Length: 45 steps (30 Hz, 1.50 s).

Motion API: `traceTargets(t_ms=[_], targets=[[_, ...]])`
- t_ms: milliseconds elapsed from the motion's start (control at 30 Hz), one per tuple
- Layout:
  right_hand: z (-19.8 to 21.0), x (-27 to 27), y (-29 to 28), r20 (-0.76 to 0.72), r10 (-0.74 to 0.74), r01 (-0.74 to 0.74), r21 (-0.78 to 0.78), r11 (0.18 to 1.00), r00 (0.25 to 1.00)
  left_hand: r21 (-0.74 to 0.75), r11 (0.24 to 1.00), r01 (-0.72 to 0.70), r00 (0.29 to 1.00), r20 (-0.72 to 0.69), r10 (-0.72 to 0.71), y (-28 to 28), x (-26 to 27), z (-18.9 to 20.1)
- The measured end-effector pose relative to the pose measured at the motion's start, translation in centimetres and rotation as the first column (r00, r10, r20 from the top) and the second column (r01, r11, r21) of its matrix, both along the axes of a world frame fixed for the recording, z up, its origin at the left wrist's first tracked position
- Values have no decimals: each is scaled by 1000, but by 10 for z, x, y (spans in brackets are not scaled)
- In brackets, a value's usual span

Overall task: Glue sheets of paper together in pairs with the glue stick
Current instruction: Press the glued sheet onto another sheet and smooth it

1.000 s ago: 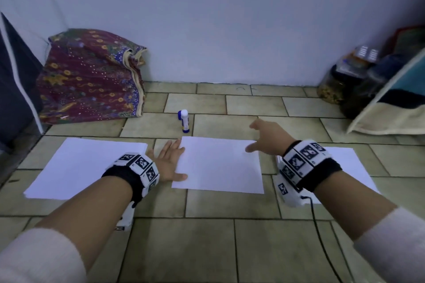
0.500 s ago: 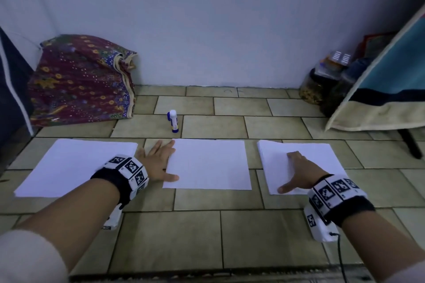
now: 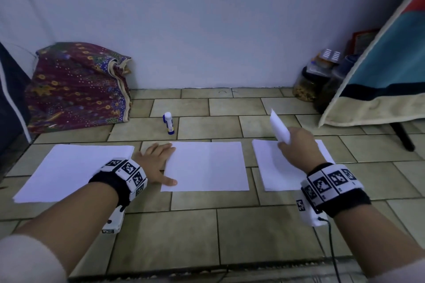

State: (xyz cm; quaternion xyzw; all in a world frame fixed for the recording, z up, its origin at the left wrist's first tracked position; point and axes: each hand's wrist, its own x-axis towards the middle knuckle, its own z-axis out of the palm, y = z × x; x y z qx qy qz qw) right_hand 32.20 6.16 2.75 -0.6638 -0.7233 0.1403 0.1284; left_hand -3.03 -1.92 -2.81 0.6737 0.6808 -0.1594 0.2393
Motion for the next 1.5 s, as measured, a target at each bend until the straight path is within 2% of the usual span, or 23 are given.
traceTargets(t_ms=[67,133,200,400,800,933,1100,1500], targets=[[4,-30,-9,-11,62,-63,-58,996,998,42,999,3,999,-44,-2,-2,4,-5],[2,-63,-23,-73,142,-153,-183,971,987,103,995,4,996,-83,4,-5,8,-14],[-5,-94,-35,-97,220,-239,-270,933,971,102,995,-22,998,-62,28,-5,9,-20],[-34,-151,-50,-81,277,-288,-337,896,957,59,997,-42,998,-40,45,-4,9,-20],[-43,-178,-57,-89,205,-224,-373,900,975,39,997,-66,997,-40,67,-3,6,-24],[-41,-184,-56,-95,188,-210,-398,893,978,66,996,-53,993,-104,59,-4,7,-26],[-42,-187,-57,-102,189,-214,-402,890,977,71,996,-57,991,-113,65,-4,6,-28],[-44,-189,-58,-76,190,-204,-419,885,979,15,998,-58,995,-78,59,-2,5,-26]])
